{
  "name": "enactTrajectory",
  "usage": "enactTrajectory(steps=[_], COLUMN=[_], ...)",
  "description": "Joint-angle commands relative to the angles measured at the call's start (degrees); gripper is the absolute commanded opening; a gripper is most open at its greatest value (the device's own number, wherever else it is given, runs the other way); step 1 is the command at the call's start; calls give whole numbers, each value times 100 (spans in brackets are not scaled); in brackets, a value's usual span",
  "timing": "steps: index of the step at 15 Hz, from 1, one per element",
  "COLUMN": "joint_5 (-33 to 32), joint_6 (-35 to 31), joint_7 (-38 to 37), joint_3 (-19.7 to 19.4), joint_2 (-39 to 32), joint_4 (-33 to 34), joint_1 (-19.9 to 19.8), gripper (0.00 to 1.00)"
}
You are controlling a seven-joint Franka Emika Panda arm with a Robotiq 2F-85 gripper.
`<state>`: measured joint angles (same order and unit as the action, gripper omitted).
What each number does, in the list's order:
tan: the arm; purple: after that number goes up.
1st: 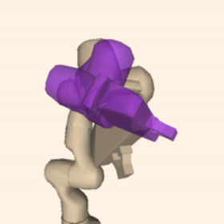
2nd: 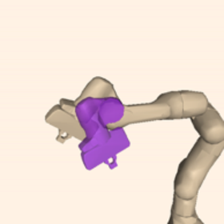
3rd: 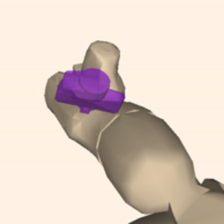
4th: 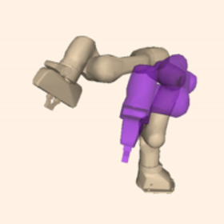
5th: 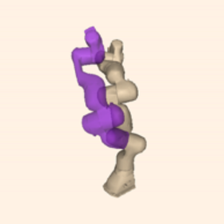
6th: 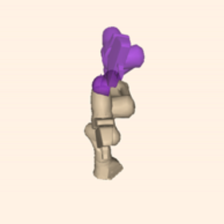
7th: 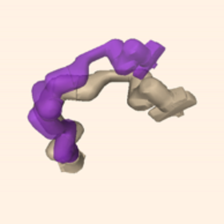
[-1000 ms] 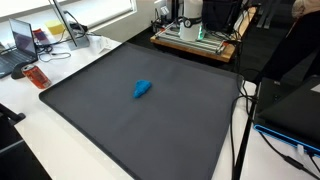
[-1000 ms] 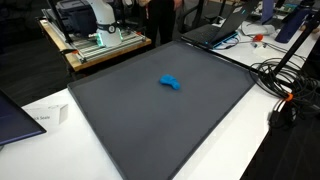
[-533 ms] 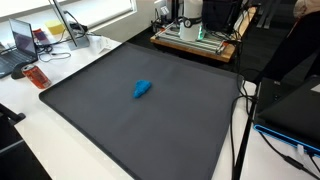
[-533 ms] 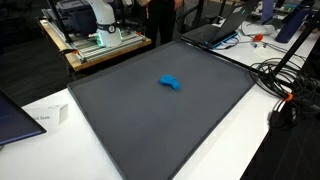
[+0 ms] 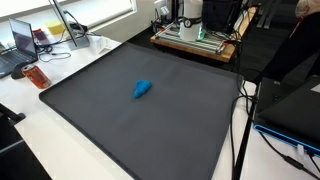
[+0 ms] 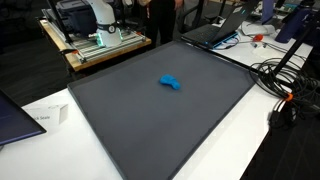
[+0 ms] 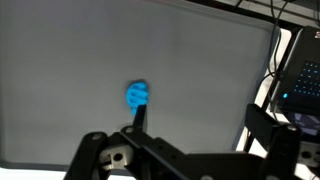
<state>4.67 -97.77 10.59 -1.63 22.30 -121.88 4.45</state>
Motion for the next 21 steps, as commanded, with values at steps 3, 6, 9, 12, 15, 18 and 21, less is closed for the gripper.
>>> enactTrajectory(steps=[3, 6, 9, 12, 15, 18, 21], joint_5=[440, 271, 78, -253, -532, -721, -912], joint_6=[213, 145, 81, -98, -95, 51, 138], joint_7=[-180, -674, -1212, -1925, -2435, -2738, -3041], joint_3=[142, 355, 527, 599, 568, 504, 405], joint_2=[-1147, -1742, -2311, -2849, -3396, -4006, -4651], joint_4=[1094, 1559, 1960, 2304, 2686, 3148, 3641], joint_1=[37, 27, 47, 70, 113, 142, 206], gripper=[100, 100, 100, 100, 100, 100, 100])
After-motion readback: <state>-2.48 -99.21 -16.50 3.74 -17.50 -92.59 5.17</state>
